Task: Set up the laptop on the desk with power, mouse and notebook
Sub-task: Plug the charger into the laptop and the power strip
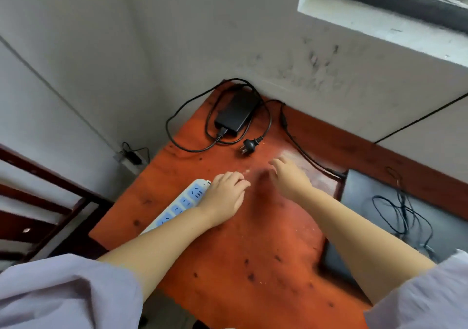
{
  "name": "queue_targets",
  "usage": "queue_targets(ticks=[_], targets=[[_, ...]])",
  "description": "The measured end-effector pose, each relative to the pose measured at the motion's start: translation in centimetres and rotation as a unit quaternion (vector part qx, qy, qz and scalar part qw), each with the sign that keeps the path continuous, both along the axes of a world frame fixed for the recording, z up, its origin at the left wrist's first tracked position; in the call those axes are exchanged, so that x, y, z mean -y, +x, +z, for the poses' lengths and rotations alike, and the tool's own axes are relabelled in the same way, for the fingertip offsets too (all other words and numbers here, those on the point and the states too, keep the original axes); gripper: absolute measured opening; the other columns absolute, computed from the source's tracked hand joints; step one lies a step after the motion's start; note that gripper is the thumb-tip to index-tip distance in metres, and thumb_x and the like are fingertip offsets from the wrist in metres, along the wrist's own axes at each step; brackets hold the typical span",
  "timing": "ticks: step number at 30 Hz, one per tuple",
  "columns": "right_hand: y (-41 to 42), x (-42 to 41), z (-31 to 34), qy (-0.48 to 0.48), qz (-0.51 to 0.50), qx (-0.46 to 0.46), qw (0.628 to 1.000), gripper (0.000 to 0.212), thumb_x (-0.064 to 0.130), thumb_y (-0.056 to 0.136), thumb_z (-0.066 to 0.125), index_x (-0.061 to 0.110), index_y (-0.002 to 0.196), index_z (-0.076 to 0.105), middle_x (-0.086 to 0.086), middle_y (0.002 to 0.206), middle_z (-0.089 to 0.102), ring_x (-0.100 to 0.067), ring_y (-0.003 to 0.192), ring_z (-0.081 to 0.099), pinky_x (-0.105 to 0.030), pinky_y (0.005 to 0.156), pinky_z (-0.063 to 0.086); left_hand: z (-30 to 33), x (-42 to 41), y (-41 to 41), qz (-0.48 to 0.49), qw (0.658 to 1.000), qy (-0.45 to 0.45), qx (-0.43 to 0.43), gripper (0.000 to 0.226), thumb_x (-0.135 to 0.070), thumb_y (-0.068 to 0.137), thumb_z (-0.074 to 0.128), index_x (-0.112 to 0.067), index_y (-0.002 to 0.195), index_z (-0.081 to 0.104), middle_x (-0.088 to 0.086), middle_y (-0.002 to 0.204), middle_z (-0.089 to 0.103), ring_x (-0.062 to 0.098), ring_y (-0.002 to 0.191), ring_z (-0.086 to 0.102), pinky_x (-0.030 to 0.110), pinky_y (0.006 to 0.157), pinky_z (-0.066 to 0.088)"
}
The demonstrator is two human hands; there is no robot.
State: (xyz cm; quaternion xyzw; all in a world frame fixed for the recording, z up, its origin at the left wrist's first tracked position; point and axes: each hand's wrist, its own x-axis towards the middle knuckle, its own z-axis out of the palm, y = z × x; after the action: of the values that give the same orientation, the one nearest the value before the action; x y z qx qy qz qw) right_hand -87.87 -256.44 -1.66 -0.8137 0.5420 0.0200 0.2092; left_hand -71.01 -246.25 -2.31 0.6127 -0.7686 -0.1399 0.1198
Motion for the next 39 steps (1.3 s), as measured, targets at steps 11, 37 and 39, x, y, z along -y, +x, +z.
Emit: queue_targets(ticks=[11,37,39], targets=[[8.3,5.4,-3.4,0.175,-0.347,0.297,0.872,0.027,0.041,0.083,0.054,0.015,0.091,0.051,-0.006,0.067,0.053,-0.021,0.052,0.050,-0.024,0.045,0.040,-4.7,-7.5,5.9,0.245,0.963,0.035,0.109,0.068,-0.045,0.087,0.050,-0.013,0.143,0.029,0.006,0.132,0.052,0.025,0.122,0.047,0.040,0.099,0.039],[12.0,-4.3,1.7,0.147,0.210,0.139,0.957,0.009,0.019,0.091,0.050,0.027,0.095,0.048,0.014,0.079,0.056,-0.006,0.060,0.058,-0.012,0.051,0.041,-4.8,-7.2,6.0,0.310,0.947,0.004,0.077,0.065,-0.057,0.084,0.045,-0.010,0.129,0.043,0.007,0.118,0.056,0.026,0.109,0.048,0.038,0.091,0.036],[12.6,-4.4,1.7,0.117,0.237,0.115,0.958,0.007,0.019,0.091,0.050,0.026,0.094,0.048,0.013,0.078,0.055,-0.003,0.060,0.054,-0.014,0.052,0.039,-4.8,-7.2,6.0,0.311,0.947,0.003,0.080,0.065,-0.056,0.085,0.045,-0.009,0.130,0.043,0.008,0.119,0.055,0.026,0.110,0.048,0.038,0.091,0.035]])
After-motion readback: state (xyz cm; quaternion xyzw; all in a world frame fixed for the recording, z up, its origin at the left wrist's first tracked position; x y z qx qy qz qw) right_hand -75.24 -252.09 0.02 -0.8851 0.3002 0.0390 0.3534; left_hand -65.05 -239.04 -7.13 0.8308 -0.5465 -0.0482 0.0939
